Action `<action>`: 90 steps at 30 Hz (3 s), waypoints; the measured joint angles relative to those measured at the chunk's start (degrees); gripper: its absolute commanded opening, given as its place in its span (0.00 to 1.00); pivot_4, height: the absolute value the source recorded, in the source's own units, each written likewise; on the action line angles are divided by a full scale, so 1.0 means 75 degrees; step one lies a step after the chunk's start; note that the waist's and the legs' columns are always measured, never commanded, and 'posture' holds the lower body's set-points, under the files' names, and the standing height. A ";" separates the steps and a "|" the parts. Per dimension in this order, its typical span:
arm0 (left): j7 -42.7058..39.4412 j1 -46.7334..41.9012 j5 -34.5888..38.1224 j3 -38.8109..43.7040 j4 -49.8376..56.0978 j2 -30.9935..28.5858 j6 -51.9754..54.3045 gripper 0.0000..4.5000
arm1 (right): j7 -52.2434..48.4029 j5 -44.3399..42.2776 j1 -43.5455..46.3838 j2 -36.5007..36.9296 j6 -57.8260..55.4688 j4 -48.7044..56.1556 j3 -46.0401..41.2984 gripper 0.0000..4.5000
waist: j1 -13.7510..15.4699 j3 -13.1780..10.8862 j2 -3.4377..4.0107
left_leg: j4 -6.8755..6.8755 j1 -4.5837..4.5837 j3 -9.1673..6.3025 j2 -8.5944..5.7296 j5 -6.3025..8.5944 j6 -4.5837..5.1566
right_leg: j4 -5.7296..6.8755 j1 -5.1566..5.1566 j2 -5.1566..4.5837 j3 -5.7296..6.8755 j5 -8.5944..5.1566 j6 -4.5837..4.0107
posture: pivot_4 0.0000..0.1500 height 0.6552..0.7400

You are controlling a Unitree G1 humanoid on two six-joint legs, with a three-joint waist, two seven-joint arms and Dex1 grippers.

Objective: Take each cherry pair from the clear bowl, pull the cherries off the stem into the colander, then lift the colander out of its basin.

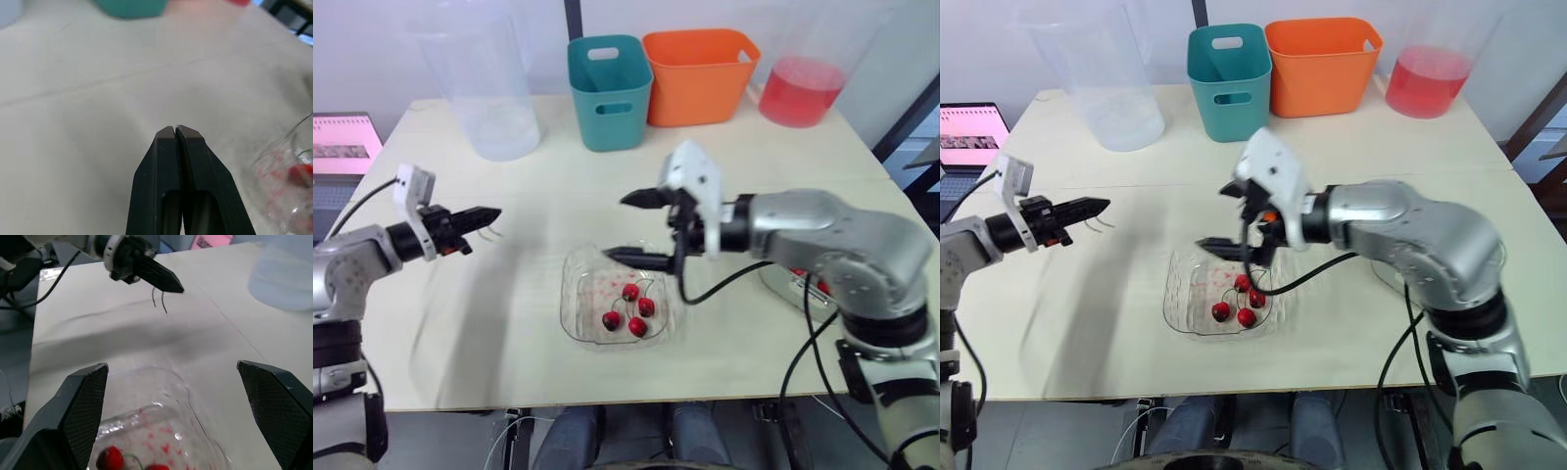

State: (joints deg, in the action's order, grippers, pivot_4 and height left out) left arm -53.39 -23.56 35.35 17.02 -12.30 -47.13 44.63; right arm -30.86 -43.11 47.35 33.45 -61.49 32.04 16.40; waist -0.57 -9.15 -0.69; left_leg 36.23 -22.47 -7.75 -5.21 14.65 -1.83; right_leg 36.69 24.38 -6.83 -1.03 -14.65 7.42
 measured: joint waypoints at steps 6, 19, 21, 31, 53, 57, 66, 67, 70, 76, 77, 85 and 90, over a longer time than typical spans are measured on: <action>-0.0075 0.0057 -0.0366 -0.0182 -0.0680 0.0222 -0.0542 0.06 | -0.0219 0.0950 -0.0002 -0.0442 0.0539 -0.0496 0.0977 1.00 | -0.0049 0.0006 -0.0009 | -0.0001 0.0000 0.0001 -0.0001 -0.0001 -0.0001 | 0.0029 0.0013 0.0000 0.0000 0.0000 0.0000 | 1.00 1.00; -0.0411 -0.0114 -0.0491 -0.0267 -0.0921 -0.0038 -0.0696 0.99 | -0.0518 0.1076 -0.0272 -0.0455 0.0380 -0.0551 0.0293 1.00 | -0.0075 0.0006 -0.0009 | -0.0006 0.0002 0.0001 0.0002 0.0000 0.0000 | 0.0030 0.0018 0.0002 -0.0001 0.0000 0.0000 | 1.00 1.00; -0.0515 -0.0168 -0.0413 -0.0258 -0.0802 -0.0183 -0.0609 0.99 | -0.0544 0.0971 -0.0358 -0.0423 0.0262 -0.0551 0.0018 1.00 | -0.0074 0.0005 -0.0009 | -0.0007 0.0001 0.0001 0.0002 0.0000 0.0001 | 0.0030 0.0019 0.0002 -0.0001 0.0000 0.0000 | 1.00 1.00; -0.1388 0.0958 0.0568 0.0009 0.3304 -0.1624 0.0310 0.99 | -0.1934 0.0476 -0.0478 0.2201 -0.0409 -0.0376 -0.1069 1.00 | -0.0062 0.0002 -0.0004 | -0.0022 0.0005 0.0015 0.0011 0.0027 0.0046 | -0.0004 0.0011 0.0004 -0.0009 -0.0001 -0.0002 | 1.00 1.00; -0.2242 0.2890 0.0903 -0.0302 0.6306 -0.2680 0.0104 1.00 | -0.5027 0.4723 0.1514 0.0330 0.2894 -0.2753 0.3783 0.47 | -0.0206 -0.0002 0.0002 | -0.0023 0.0005 0.0024 0.0015 0.0029 0.0047 | -0.0014 0.0009 0.0008 -0.0008 -0.0002 -0.0005 | 1.00 1.00; -0.2141 0.2853 0.0754 -0.0302 0.6285 -0.2681 -0.0055 1.00 | -0.5306 0.4989 0.1617 -0.0037 0.2768 -0.2960 0.4017 0.47 | -0.0235 -0.0002 0.0002 | -0.0027 0.0006 0.0019 0.0016 0.0010 0.0014 | -0.0014 0.0011 0.0011 -0.0007 -0.0002 -0.0005 | 1.00 1.00; -0.1998 0.2689 0.0680 -0.0317 0.6144 -0.2681 -0.0176 1.00 | -0.5536 0.5610 0.1617 -0.0567 0.2771 -0.3423 0.4339 0.47 | -0.0246 -0.0002 0.0003 | -0.0028 0.0006 0.0019 0.0015 0.0008 0.0010 | -0.0010 0.0014 0.0011 -0.0007 -0.0002 -0.0005 | 1.00 1.00; -0.1993 0.2642 0.0681 -0.0325 0.6139 -0.2681 -0.0180 1.00 | -0.5542 0.5702 0.1617 -0.0608 0.2797 -0.3518 0.4346 0.47 | -0.0239 -0.0002 0.0003 | -0.0027 0.0006 0.0019 0.0014 0.0008 0.0009 | -0.0010 0.0013 0.0010 -0.0007 -0.0002 -0.0005 | 1.00 1.00; -0.1976 0.2537 0.0684 -0.0335 0.6136 -0.2680 -0.0187 1.00 | -0.5559 0.5910 0.1608 -0.0721 0.2943 -0.3739 0.4379 0.41 | -0.0240 -0.0002 0.0003 | -0.0027 0.0006 0.0018 0.0014 0.0008 0.0008 | -0.0010 0.0012 0.0010 -0.0006 -0.0002 -0.0005 | 1.00 1.00; -0.1878 0.2440 0.0696 -0.0371 0.6130 -0.2622 -0.0187 1.00 | -0.5609 0.6332 0.1468 -0.0811 0.3447 -0.4028 0.4438 0.01 | -0.0247 -0.0002 0.0003 | -0.0027 0.0006 0.0018 0.0014 0.0007 0.0007 | -0.0009 0.0013 0.0011 -0.0006 -0.0002 -0.0005 | 1.00 1.00; -0.1871 0.2429 0.0699 -0.0371 0.6122 -0.2621 -0.0187 1.00 | -0.5641 0.6343 0.1466 -0.0823 0.3474 -0.4023 0.4438 0.01 | -0.0249 -0.0002 0.0003 | -0.0027 0.0006 0.0018 0.0014 0.0007 0.0006 | -0.0010 0.0013 0.0012 -0.0007 -0.0002 -0.0005 | 1.00 1.00; -0.1798 0.2244 0.0695 -0.0425 0.5959 -0.2507 -0.0191 1.00 | -0.5737 0.6569 0.1472 -0.0935 0.3957 -0.3931 0.4293 0.01 | -0.0249 -0.0002 0.0003 | -0.0027 0.0006 0.0017 0.0014 0.0007 0.0005 | -0.0009 0.0014 0.0012 -0.0006 -0.0002 -0.0005 | 1.00 1.00; -0.1812 0.2266 0.0683 -0.0442 0.5846 -0.2505 -0.0208 1.00 | -0.5387 0.7003 0.1815 -0.0975 0.5818 -0.3961 0.3969 0.01 | -0.0258 -0.0002 0.0003 | -0.0030 0.0007 0.0016 0.0015 0.0006 0.0001 | -0.0008 0.0016 0.0015 -0.0005 -0.0002 -0.0005 | 1.00 1.00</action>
State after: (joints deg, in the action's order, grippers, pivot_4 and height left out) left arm -66.98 -6.56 40.47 13.70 31.54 -65.92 43.08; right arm -71.26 9.41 60.96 26.14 -17.86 2.33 46.17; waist -2.51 -9.16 -0.66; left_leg 36.01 -22.42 -7.63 -5.10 14.69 -1.82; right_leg 36.63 24.50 -6.72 -1.07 -14.66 7.38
